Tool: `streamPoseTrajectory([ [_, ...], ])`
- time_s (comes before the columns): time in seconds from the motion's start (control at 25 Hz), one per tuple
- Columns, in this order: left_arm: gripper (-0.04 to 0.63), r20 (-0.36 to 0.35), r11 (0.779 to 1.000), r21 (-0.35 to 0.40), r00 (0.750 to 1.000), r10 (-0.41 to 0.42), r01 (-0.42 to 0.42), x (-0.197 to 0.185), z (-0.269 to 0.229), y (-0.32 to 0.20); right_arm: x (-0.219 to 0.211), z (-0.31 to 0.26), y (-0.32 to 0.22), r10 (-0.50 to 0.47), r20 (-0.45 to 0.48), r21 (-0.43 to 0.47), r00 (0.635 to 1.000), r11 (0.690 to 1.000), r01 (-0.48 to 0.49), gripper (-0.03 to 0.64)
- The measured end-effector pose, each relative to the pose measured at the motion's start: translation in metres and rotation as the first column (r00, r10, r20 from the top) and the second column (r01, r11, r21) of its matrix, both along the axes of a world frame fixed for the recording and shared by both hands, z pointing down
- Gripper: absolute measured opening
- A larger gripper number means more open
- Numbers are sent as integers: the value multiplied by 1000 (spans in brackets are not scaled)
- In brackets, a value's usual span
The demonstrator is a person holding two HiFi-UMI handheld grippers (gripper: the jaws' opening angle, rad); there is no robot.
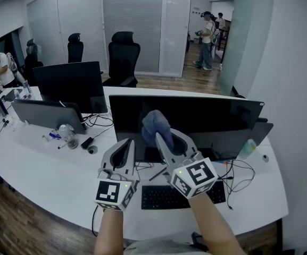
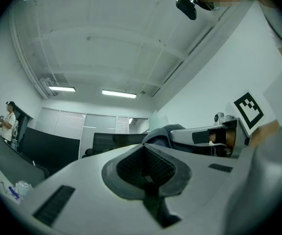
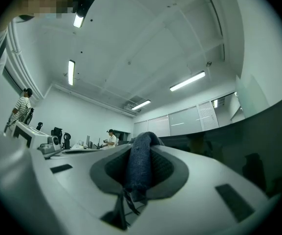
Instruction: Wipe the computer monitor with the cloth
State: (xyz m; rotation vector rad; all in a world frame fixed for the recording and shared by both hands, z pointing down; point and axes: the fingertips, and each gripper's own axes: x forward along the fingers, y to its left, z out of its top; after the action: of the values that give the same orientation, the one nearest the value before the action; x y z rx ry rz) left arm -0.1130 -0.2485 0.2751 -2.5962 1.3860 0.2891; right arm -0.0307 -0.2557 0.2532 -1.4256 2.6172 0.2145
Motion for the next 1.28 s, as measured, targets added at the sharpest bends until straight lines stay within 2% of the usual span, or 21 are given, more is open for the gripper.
streamPoseTrajectory([
  [0.48, 6, -35, 996, 2, 995, 90, -90, 49, 14, 21, 34, 37, 32, 5, -39, -50, 999, 999, -7, 69],
  [0.68, 6, -21, 994, -12, 994, 106, -106, 66, 24, 32, 47, 50, 47, 15, -38, -67, 999, 998, -18, 69],
  [0.92, 6, -12, 992, -27, 992, 124, -124, 82, 36, 47, 58, 71, 60, 9, 19, -128, 1000, 992, -6, 69],
  [1.28, 6, 18, 987, -51, 988, 155, -154, 111, 52, 63, 78, 93, 80, 48, -32, -146, 998, 988, -52, 67],
])
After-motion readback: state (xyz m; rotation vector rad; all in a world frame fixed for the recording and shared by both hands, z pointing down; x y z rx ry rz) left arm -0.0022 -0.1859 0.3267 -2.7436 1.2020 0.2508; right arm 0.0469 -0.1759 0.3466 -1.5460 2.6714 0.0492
